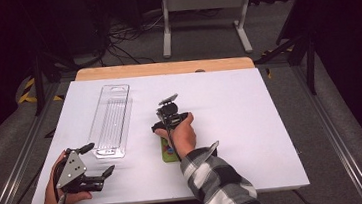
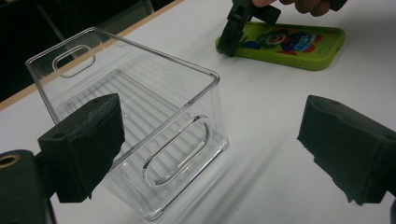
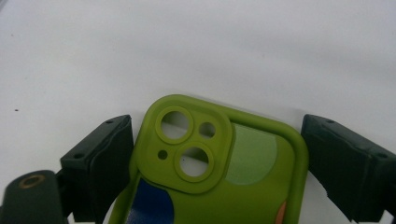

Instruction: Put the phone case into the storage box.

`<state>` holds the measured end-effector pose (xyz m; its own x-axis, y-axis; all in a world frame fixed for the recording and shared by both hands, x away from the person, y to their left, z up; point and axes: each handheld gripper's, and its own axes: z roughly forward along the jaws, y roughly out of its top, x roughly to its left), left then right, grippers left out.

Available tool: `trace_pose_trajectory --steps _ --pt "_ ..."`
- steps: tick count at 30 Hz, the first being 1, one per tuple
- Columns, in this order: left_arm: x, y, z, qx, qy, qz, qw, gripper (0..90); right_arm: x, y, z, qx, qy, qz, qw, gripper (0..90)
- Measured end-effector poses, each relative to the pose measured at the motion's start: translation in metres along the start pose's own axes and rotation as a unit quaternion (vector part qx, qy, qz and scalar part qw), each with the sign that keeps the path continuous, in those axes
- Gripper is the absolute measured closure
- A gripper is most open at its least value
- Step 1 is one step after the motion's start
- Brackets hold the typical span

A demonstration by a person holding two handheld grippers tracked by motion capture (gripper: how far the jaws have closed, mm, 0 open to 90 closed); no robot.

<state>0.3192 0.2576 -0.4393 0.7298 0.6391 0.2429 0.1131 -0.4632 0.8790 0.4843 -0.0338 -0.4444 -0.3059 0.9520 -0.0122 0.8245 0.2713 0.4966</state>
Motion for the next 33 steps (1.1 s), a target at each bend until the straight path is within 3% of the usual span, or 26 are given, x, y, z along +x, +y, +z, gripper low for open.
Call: trace_pose_trajectory --steps 7,14,21,27,30,31,33 --pt "0.001 0.0 0.001 0.003 0.002 0.007 1.0 7.5 0.002 -0.002 0.0 -0.012 -0.012 0.003 0.9998 13.2" --pt "0.001 0.0 0.001 0.003 0.003 0.007 1.0 7.5 0.002 -0.004 -0.001 -0.025 -0.011 0.008 0.9996 14.0" --pt "0.0 0.0 0.001 0.002 0.002 -0.001 1.0 7.5 -0.002 -0.005 -0.013 -0.056 -0.004 0.001 0.9984 14.5" --pt "0.001 0.0 0.0 0.001 0.008 0.0 1.0 8.6 -0.005 -0.01 -0.032 -0.099 0.006 -0.01 0.995 14.8" --pt "0.0 0.0 0.0 -0.001 0.007 -0.012 0.9999 8.5 -0.008 -0.013 -0.041 -0.117 0.017 -0.009 0.9929 14.9" --pt "0.002 0.001 -0.001 0.001 0.01 -0.002 0.9999 8.4 -0.01 -0.015 -0.044 -0.123 0.021 -0.008 0.9921 14.9" --pt "0.002 0.001 -0.001 -0.003 0.008 -0.011 0.9999 8.3 -0.011 -0.017 -0.048 -0.131 0.028 -0.011 0.9909 15.0"
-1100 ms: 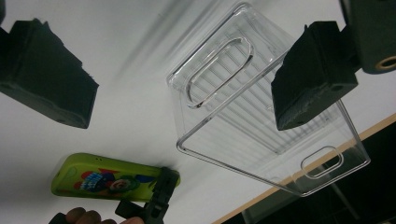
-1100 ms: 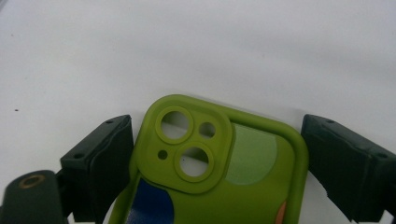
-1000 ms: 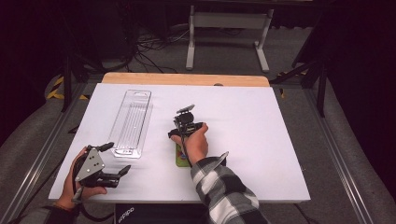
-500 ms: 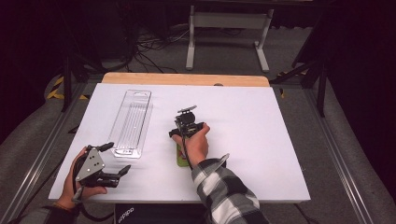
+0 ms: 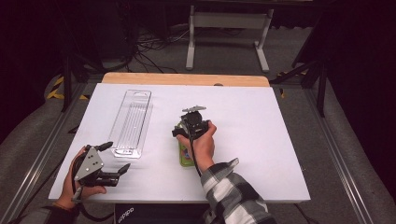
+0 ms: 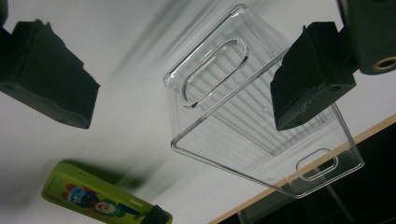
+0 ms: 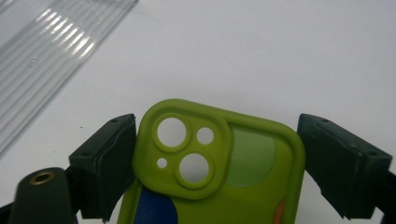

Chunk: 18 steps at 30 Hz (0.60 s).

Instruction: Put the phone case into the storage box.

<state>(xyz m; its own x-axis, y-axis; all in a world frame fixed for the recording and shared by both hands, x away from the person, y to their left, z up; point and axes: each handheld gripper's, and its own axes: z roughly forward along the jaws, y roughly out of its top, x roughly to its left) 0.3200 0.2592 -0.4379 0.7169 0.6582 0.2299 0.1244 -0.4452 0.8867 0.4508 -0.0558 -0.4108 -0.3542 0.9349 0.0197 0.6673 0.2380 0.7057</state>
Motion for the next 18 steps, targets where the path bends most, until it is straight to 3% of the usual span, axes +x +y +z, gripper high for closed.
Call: trace_pose_trajectory --steps 3,11,18 --pt "0.001 0.001 0.0 -0.001 0.003 0.0 1.0 8.3 -0.002 -0.002 -0.009 -0.018 0.007 -0.006 0.9998 15.1" --pt "0.004 0.003 0.0 -0.012 0.003 -0.025 0.9996 8.3 -0.008 -0.007 -0.025 -0.053 0.02 -0.018 0.9982 15.2" --pt "0.005 0.007 0.0 -0.02 -0.002 -0.045 0.9988 8.4 -0.02 -0.014 -0.041 -0.095 0.042 -0.021 0.9944 15.4"
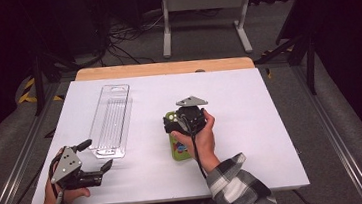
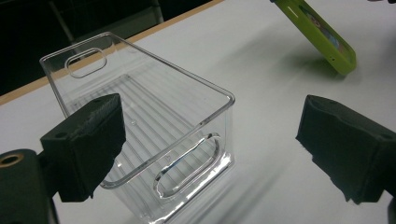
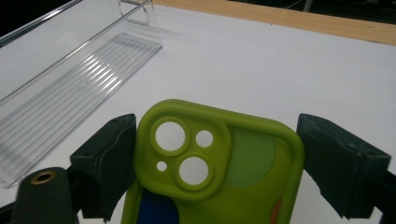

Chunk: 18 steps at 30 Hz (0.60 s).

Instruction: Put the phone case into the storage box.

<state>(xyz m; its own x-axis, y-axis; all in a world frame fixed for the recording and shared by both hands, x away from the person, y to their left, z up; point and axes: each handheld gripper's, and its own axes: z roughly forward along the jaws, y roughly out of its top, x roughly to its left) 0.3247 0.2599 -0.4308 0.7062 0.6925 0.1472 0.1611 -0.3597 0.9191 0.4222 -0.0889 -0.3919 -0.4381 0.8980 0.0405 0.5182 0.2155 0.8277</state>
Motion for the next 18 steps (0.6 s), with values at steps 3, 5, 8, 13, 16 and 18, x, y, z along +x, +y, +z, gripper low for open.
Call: trace_pose_trajectory --steps 3,5,8,13,16,18 --pt "-0.001 0.005 0.001 -0.005 -0.003 0.004 1.0 8.5 0.0 -0.001 -0.005 -0.014 0.007 -0.003 0.9999 15.5" --pt "-0.002 0.008 0.003 -0.013 -0.008 0.002 0.9999 8.5 0.0 -0.001 -0.008 -0.024 0.011 -0.01 0.9996 15.5" --pt "-0.004 0.015 0.006 -0.016 -0.013 0.006 0.9998 8.4 0.0 -0.001 -0.014 -0.037 0.019 -0.02 0.9989 15.6" --pt "-0.008 0.024 0.011 -0.022 -0.025 0.006 0.9994 8.3 0.003 0.0 -0.022 -0.055 0.027 -0.029 0.9977 15.8" --pt "-0.011 0.031 0.015 -0.032 -0.032 0.003 0.999 8.3 0.006 0.001 -0.026 -0.064 0.031 -0.039 0.9967 15.8" --pt "-0.014 0.036 0.018 -0.033 -0.041 0.007 0.9986 8.3 0.007 0.002 -0.03 -0.073 0.035 -0.041 0.9958 15.8"
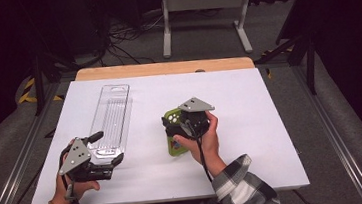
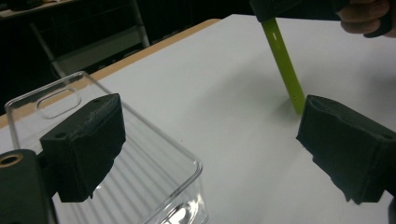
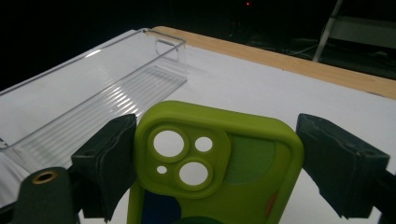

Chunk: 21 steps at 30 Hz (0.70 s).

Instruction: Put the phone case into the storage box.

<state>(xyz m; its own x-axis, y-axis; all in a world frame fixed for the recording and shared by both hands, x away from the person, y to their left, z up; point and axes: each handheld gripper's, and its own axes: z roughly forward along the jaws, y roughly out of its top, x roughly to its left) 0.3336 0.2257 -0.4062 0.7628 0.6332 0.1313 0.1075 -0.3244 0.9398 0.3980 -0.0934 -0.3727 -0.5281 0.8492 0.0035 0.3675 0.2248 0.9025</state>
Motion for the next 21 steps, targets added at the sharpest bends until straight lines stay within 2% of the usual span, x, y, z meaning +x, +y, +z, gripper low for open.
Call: trace_pose_trajectory --steps 7,11,16,19,21 --pt "-0.01 0.012 0.016 -0.013 -0.026 0.0 0.9996 8.3 0.003 0.003 -0.007 -0.014 0.007 -0.006 0.9999 15.9" --pt "-0.015 0.018 0.024 -0.008 -0.041 0.007 0.9991 8.3 0.005 0.004 -0.009 -0.018 0.011 -0.009 0.9997 15.8" --pt "-0.019 0.022 0.032 -0.009 -0.05 0.003 0.9987 8.3 0.009 0.005 -0.012 -0.025 0.017 -0.015 0.9994 15.8" --pt "-0.022 0.025 0.039 -0.003 -0.054 0.007 0.9985 8.4 0.011 0.006 -0.014 -0.03 0.02 -0.017 0.9992 15.8" --pt "-0.024 0.027 0.043 -0.002 -0.058 0.0 0.9983 8.9 0.013 0.006 -0.015 -0.033 0.023 -0.022 0.9989 15.8"
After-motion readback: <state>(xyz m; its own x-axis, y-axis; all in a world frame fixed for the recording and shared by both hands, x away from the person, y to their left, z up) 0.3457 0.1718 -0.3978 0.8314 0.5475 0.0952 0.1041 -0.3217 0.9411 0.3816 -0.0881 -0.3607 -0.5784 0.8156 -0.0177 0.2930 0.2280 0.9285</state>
